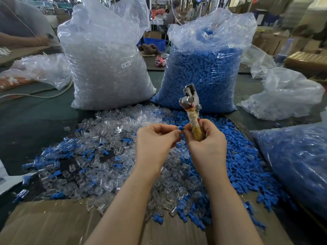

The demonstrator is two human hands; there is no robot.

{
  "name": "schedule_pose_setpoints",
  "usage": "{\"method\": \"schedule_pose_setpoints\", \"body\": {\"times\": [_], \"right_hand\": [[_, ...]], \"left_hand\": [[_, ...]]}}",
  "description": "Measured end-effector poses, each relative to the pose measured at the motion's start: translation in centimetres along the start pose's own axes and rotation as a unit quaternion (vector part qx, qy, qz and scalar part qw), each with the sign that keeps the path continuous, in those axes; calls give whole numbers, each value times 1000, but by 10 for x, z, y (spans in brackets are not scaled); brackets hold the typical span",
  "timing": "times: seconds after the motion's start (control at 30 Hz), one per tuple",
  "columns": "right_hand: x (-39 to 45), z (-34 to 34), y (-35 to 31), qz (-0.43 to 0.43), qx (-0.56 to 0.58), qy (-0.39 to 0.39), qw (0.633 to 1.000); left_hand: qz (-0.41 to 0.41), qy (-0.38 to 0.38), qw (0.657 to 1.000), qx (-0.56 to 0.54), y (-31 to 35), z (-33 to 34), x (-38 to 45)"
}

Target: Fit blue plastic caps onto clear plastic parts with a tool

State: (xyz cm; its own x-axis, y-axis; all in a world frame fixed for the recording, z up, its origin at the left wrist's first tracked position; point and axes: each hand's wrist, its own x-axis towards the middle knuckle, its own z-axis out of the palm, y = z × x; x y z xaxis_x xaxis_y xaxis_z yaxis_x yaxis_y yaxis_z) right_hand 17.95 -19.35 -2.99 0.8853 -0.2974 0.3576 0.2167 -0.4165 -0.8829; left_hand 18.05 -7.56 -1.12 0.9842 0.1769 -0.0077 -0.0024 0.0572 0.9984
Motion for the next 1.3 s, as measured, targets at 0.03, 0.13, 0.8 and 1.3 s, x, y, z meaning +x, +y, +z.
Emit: {"method": "schedule_pose_setpoints", "body": {"times": [0.03,0.13,0.8,1.3], "right_hand": [[0,0,0,3,-4,-7,1000],[2,-1,-2,8,17,-41,999],[6,-32,10,100,-23,-330,938],[4,-13,9,24,59,-151,987]], "left_hand": [[5,6,1000,5,0,0,0],[23,29,999,14,-3,-1,2],[56,10,994,-95,0,-19,10],[45,11,999,1,-4,-14,8]]}}
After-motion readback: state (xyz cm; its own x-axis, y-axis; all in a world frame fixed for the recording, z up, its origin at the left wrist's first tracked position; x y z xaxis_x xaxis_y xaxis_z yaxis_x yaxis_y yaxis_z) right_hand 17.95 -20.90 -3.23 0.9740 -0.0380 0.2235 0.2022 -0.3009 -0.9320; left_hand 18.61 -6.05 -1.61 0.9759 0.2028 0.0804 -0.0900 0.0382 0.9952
